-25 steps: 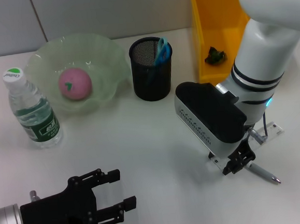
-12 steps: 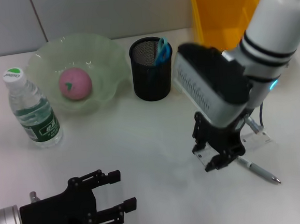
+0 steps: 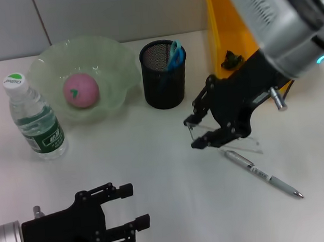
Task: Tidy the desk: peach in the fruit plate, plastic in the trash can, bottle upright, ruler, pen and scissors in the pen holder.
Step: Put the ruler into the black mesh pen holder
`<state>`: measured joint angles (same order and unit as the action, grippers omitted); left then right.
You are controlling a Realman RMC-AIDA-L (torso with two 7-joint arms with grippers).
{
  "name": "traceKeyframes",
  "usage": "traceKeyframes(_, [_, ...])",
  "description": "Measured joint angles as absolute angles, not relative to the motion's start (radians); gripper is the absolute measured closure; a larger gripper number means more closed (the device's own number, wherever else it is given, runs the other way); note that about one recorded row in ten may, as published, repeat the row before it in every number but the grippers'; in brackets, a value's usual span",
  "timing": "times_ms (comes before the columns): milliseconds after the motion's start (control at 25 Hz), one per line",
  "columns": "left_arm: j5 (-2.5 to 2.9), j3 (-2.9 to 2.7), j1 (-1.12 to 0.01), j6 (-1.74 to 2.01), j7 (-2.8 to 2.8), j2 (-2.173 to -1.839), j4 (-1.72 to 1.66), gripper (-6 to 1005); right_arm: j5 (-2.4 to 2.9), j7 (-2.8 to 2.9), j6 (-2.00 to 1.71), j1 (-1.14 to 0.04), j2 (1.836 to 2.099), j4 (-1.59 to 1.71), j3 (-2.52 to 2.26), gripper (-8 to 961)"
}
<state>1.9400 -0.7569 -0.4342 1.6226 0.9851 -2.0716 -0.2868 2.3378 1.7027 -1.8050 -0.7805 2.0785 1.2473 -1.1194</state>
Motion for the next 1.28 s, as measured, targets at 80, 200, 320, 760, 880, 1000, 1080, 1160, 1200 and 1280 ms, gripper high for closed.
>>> traceKeyframes(80, [1.94,-0.759,-0.434,1.623,0.983,-2.072,-0.287,246,2.28,1.703,-1.8,-0.747,2.078,1.265,-1.078,577])
traceKeyframes(200, [1.94,-0.762,-0.434,1.626,0.979,-2.07,-0.288,246,2.187,1.703,-1.792,-0.708,2.078,1.274,-1.0,577])
traceKeyframes(320, [1.942,-0.762,-0.433,1.63,0.976,-2.069,-0.294,246,2.105,1.696,-1.782,-0.684,2.077,1.26,-0.929,576])
traceKeyframes(760, [1.941,-0.756,-0.434,1.638,0.983,-2.066,-0.296,246,1.826,1.688,-1.597,-0.653,2.077,1.152,-0.875,577])
traceKeyframes(880, [1.94,-0.756,-0.435,1.641,0.995,-2.066,-0.298,246,1.79,1.714,-1.539,-0.666,2.074,1.13,-0.874,577])
traceKeyframes(1000, [1.94,-0.755,-0.445,1.646,1.03,-2.066,-0.308,246,1.787,1.764,-1.477,-0.69,2.069,1.119,-0.874,576])
traceKeyframes(1080, [1.939,-0.755,-0.455,1.649,1.057,-2.066,-0.313,246,1.789,1.794,-1.446,-0.704,2.065,1.113,-0.874,576])
traceKeyframes(1160, [1.939,-0.755,-0.465,1.652,1.079,-2.065,-0.318,246,1.791,1.831,-1.411,-0.721,2.054,1.102,-0.875,576])
traceKeyframes(1200, [1.939,-0.755,-0.469,1.653,1.088,-2.065,-0.322,246,1.791,1.85,-1.394,-0.728,2.049,1.095,-0.877,576])
traceKeyframes(1280, [1.939,-0.755,-0.476,1.658,1.098,-2.066,-0.328,246,1.792,1.888,-1.36,-0.746,2.035,1.074,-0.881,576])
